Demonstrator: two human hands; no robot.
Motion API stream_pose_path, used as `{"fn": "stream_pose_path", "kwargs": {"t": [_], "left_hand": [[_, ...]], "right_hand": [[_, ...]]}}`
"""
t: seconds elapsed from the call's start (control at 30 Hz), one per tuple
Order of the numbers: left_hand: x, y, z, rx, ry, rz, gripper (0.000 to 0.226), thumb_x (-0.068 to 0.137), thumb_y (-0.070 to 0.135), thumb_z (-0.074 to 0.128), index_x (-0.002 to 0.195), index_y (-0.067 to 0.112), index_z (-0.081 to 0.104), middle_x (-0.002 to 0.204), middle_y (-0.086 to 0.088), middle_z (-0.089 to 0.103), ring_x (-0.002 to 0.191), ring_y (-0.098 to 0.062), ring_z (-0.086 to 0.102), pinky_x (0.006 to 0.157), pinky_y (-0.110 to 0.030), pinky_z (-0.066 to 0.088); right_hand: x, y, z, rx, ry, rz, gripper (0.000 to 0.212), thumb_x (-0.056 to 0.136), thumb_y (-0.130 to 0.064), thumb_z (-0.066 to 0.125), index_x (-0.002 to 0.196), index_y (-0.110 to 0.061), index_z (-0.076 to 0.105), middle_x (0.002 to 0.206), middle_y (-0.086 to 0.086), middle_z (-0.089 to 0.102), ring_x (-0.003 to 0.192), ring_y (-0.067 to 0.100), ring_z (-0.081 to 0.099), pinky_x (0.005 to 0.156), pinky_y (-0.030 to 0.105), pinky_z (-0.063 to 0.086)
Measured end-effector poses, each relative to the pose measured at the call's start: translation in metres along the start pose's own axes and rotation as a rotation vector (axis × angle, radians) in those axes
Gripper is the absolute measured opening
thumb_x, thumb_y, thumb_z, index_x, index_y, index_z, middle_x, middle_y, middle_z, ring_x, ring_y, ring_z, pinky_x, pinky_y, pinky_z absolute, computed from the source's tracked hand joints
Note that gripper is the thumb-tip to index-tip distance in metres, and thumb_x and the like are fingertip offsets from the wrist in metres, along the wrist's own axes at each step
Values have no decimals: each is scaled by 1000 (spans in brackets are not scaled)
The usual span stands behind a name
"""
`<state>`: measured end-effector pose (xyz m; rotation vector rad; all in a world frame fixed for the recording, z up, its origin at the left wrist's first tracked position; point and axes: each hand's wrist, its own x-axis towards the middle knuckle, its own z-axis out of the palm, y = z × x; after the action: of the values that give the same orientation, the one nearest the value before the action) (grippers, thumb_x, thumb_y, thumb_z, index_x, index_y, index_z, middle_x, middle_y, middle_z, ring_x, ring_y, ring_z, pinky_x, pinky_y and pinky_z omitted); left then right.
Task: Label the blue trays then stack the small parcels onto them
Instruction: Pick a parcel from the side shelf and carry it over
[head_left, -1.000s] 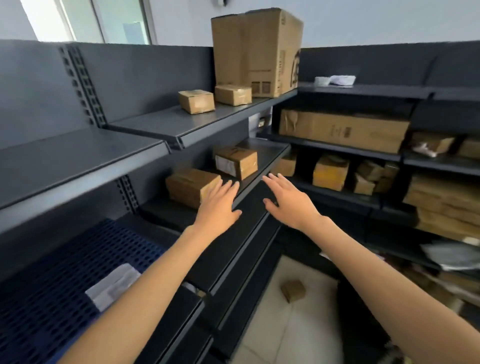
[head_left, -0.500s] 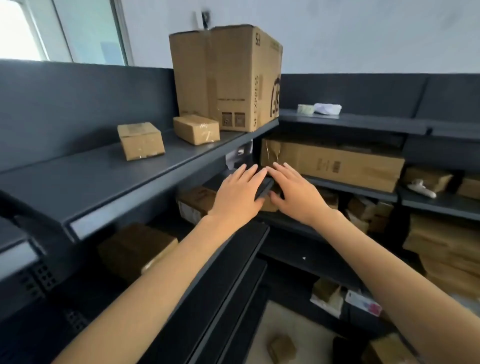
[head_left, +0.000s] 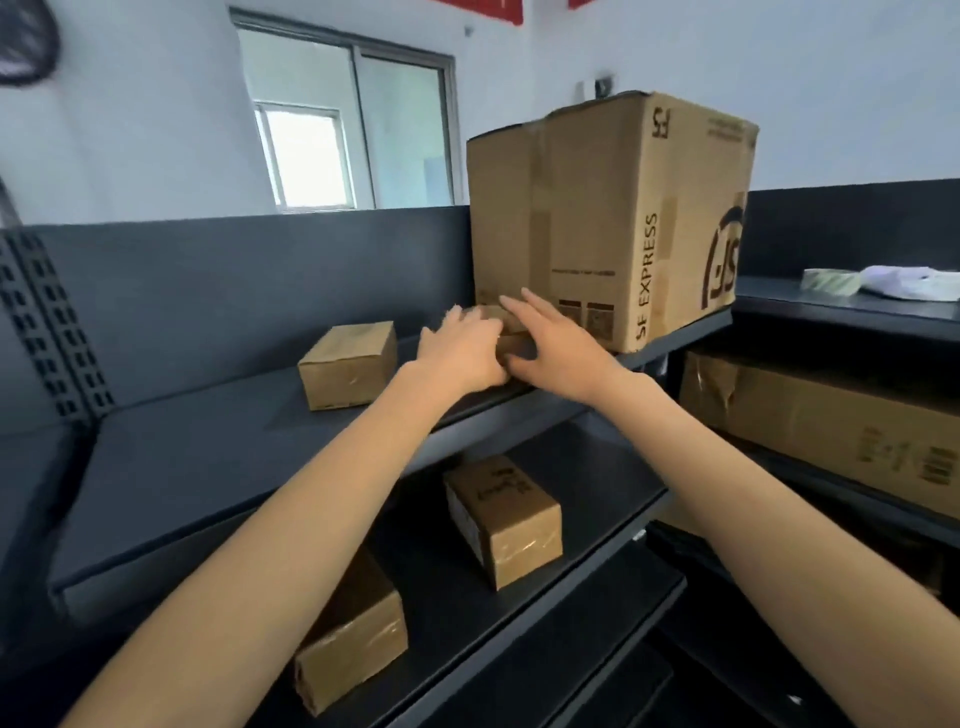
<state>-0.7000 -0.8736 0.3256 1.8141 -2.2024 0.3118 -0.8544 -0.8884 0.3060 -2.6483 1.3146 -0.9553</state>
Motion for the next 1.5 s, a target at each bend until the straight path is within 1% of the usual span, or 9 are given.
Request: {"fn": "stream_pose_path", "kwargs": {"t": [0.13,0.3,0.4,0.53,0.63,0.77,1.07,1.27,1.5], "left_hand": [[14,-7,12,-81,59,-60,51,77,17,65,128,16,55,126,-9,58,113,-31,56,93,-43,49],[3,-13,12,-28,180,-122,37,76,5,60,113,9,62,121,-13,61,112,-32,54,95,-43,46],[-26,-24,-16,35,264,-168,42,77,4,57,118,10,59,126,-11,56,118,-33,47,96,-47,45],[-95,-58,-67,140,381,-254,57,75,6,57,131,16,48,133,-3,49,123,-29,41,86,-48,51],[-177,-89,-103,221,430,-314,59,73,10,61,130,16,48,123,-5,52,115,-28,44,83,-50,52],[-325,-122,-147,329,436,-471,56,75,8,55,130,16,49,123,-6,52,118,-32,46,82,-49,52],[-666,-151,-202,430,410,-815,64,70,3,54,134,11,50,127,-11,53,118,-35,46,99,-48,43],[-802,-187,-169,384,406,-996,67,75,5,53,140,16,45,145,-8,44,136,-37,36,109,-46,38],[-841,-289,-115,230,313,-1060,69,81,6,55,146,22,37,153,-8,35,144,-35,23,110,-51,36]], "right_hand": [[34,15,19,135,-74,-141,72,88,-17,63,151,-18,28,156,10,31,141,26,34,115,39,30],[44,8,29,259,2,-280,65,85,-11,65,144,-16,39,142,9,49,132,24,44,113,39,33],[43,-31,20,328,61,-368,61,83,-11,66,138,-22,43,130,8,56,123,25,50,108,38,38],[35,-114,9,392,101,-447,64,85,-12,64,143,-16,39,143,8,48,137,32,37,108,41,37],[16,-195,15,459,101,-537,66,83,-16,68,143,-13,40,144,8,47,133,31,44,106,45,40],[-36,-329,35,558,10,-670,69,85,-25,68,145,-15,36,149,6,42,133,25,44,107,37,36],[-222,-605,98,832,-223,-860,71,86,-26,69,148,-16,35,152,2,38,134,20,43,109,35,36],[-297,-700,163,851,-405,-924,70,88,-23,67,149,-19,32,155,0,33,137,20,38,112,40,35],[-284,-757,273,783,-504,-832,72,89,-23,67,150,-19,30,156,0,31,141,17,32,114,36,32]]}}
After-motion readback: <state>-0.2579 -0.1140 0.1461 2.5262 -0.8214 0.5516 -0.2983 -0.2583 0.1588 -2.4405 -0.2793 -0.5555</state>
